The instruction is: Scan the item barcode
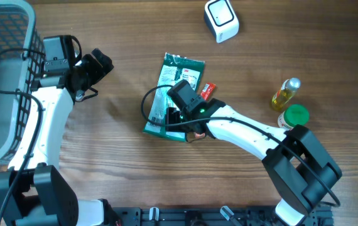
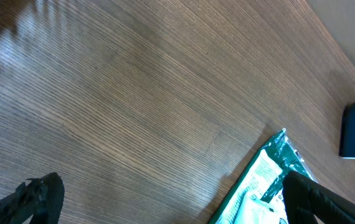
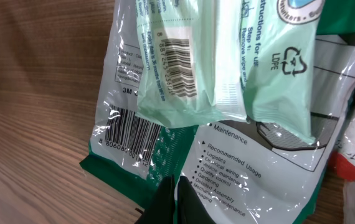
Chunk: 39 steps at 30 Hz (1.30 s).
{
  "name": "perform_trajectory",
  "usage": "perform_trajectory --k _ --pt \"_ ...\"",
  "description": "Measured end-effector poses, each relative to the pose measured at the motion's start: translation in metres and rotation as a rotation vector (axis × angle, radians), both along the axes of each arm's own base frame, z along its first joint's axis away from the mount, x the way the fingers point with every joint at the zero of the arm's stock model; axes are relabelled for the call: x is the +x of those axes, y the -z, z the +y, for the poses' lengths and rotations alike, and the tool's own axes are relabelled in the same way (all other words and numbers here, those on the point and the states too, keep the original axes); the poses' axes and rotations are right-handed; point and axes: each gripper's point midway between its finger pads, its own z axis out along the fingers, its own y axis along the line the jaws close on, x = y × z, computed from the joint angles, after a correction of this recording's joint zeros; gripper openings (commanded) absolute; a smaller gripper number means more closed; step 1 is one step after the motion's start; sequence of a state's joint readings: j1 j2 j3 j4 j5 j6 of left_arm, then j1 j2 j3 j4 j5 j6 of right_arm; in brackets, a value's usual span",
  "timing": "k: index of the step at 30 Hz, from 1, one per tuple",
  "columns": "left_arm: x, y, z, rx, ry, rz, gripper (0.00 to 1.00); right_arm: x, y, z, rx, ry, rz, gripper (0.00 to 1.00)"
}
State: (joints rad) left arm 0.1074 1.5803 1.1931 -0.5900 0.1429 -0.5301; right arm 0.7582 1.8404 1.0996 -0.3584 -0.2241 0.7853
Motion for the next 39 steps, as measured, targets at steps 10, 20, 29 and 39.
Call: perform_trajectory --k 10,20,29,39 --pt "0.000 0.000 0.000 0.000 0.000 0.000 1.00 -0.008 0.001 0.004 -0.009 -0.019 0.006 0.04" --pt "0.000 0.000 0.000 0.000 0.000 0.000 1.00 -0.015 0.013 -0.006 -0.038 -0.010 0.026 0.04" --pt "0.000 0.000 0.000 0.000 0.000 0.000 1.00 -0.020 0.028 -0.024 -0.107 0.045 0.045 0.04" --pt "0.000 0.000 0.000 0.000 0.000 0.000 1.00 -0.018 0.029 -0.028 -0.131 0.059 0.036 0.04"
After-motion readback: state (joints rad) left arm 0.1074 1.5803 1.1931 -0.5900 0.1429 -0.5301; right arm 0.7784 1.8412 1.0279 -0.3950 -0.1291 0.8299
